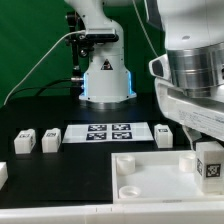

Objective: Assemble one leg

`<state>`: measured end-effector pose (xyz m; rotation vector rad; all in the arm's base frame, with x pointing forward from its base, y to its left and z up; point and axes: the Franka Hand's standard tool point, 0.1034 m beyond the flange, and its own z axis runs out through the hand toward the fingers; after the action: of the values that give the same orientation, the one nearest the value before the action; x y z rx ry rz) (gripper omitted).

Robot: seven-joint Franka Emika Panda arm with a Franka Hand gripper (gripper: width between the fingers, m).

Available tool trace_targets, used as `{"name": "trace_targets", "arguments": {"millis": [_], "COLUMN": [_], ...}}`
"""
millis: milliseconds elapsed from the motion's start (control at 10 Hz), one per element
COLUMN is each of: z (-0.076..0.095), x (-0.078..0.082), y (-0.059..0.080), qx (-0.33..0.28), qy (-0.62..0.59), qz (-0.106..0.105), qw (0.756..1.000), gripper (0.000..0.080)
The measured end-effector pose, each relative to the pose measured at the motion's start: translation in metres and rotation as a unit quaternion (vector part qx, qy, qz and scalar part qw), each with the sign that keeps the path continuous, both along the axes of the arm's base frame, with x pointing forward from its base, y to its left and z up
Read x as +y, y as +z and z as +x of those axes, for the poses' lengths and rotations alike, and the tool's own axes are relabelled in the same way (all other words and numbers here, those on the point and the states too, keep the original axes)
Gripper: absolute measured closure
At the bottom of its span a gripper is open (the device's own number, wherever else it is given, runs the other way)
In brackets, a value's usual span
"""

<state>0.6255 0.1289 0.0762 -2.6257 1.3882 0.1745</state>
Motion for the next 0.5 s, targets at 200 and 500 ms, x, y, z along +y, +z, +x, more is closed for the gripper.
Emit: {"name": "trace_targets", "arguments": {"millis": [200,500], "z": [0.0023,0.0019], "x": [-0.0031,-0.0049], "y": [0.0024,0.0013], "qx": [-0.036,-0.054], "qy": [0.166,0.263], "qz": [-0.001,0.000], "qw": [0.985,0.963], "gripper": [0.0151,0.0151]}}
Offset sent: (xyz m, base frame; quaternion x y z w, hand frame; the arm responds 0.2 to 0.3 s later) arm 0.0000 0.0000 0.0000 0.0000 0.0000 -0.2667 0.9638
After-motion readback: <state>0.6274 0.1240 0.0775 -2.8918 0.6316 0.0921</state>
